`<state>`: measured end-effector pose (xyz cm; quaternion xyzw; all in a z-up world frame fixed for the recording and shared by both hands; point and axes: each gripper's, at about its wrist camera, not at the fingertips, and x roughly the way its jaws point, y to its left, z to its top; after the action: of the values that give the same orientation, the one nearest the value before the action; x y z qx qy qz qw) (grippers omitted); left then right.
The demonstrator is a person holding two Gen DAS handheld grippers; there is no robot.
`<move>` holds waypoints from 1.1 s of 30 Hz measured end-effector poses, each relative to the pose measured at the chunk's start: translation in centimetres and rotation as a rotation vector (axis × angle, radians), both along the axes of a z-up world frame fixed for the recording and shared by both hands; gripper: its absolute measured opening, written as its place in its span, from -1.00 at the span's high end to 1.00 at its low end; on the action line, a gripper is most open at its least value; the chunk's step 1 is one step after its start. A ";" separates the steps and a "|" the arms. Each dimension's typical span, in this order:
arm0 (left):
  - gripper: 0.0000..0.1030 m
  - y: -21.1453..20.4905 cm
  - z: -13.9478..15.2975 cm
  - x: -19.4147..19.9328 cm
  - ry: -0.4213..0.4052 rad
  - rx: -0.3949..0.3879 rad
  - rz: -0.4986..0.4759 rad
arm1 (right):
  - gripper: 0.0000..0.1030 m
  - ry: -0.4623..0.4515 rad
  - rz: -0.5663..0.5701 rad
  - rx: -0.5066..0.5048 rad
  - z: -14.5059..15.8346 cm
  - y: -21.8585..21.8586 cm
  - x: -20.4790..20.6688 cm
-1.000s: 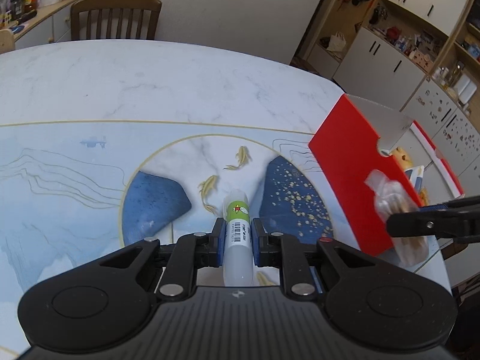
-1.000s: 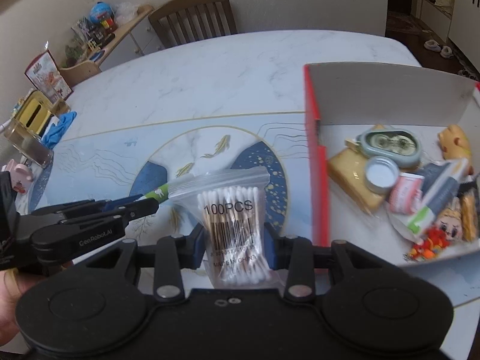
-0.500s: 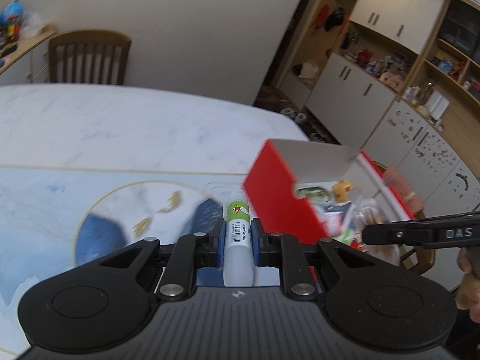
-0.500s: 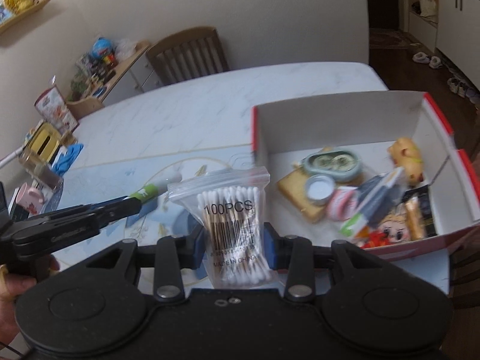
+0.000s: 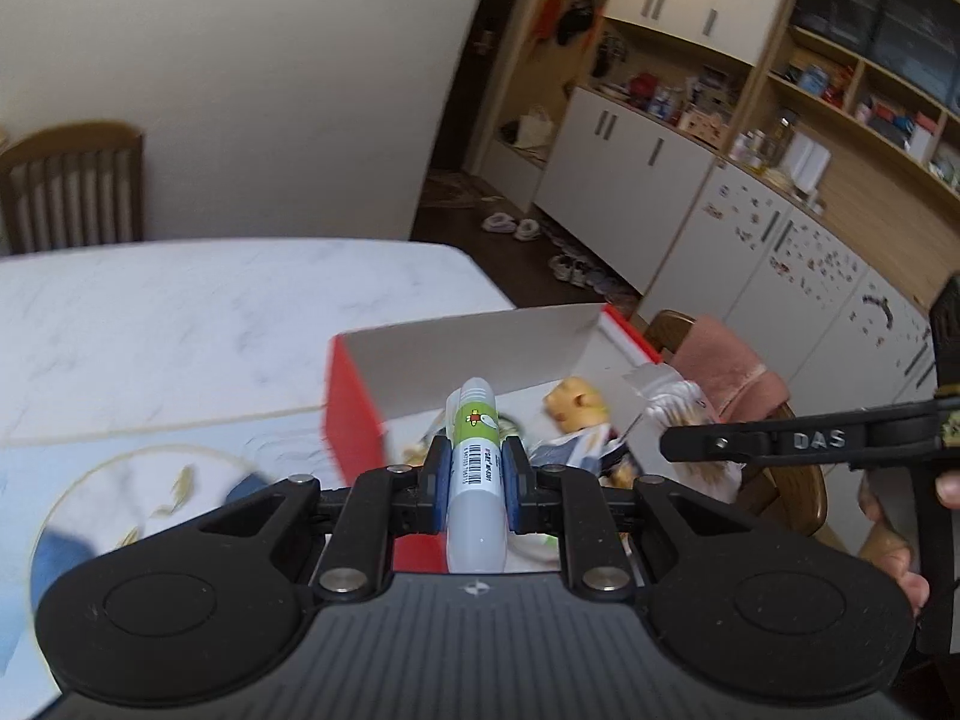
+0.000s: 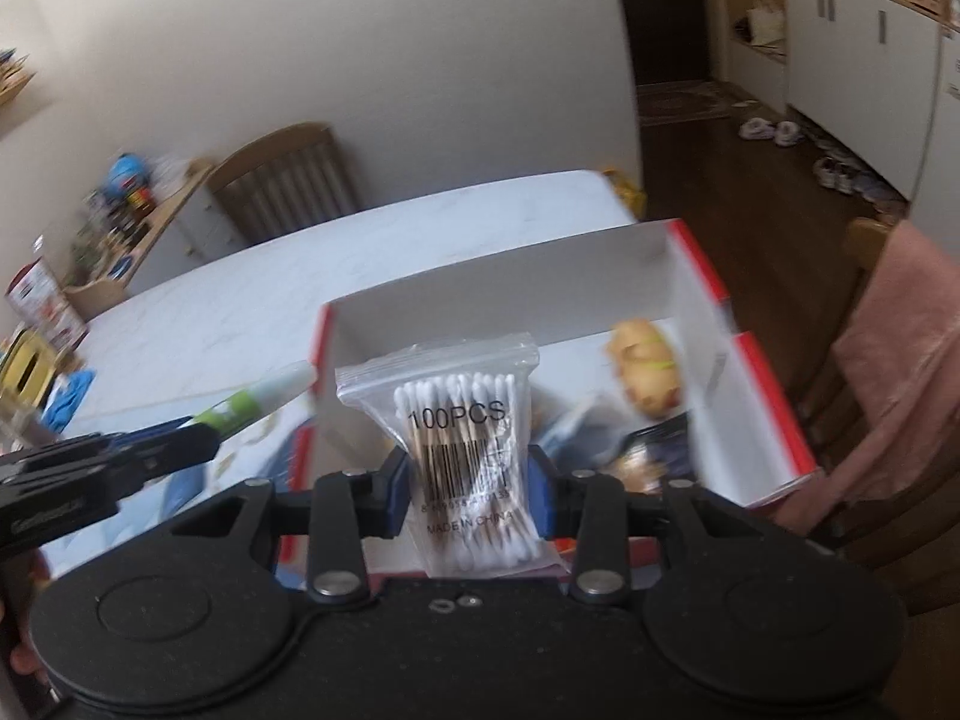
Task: Organize objects
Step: 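Carry the glue stick and cotton swab bag into the red shoebox with both tools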
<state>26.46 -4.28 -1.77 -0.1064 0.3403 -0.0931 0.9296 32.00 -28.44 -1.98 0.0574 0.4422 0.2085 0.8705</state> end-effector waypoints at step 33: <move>0.68 -8.4 -7.3 8.8 0.167 0.170 -0.116 | 0.26 0.101 -0.004 -0.147 -8.1 -1.7 6.1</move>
<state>35.30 -12.65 -9.04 -0.0144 0.4286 -0.1085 0.8968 38.14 -30.15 -10.04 0.0046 0.4995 0.1704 0.8494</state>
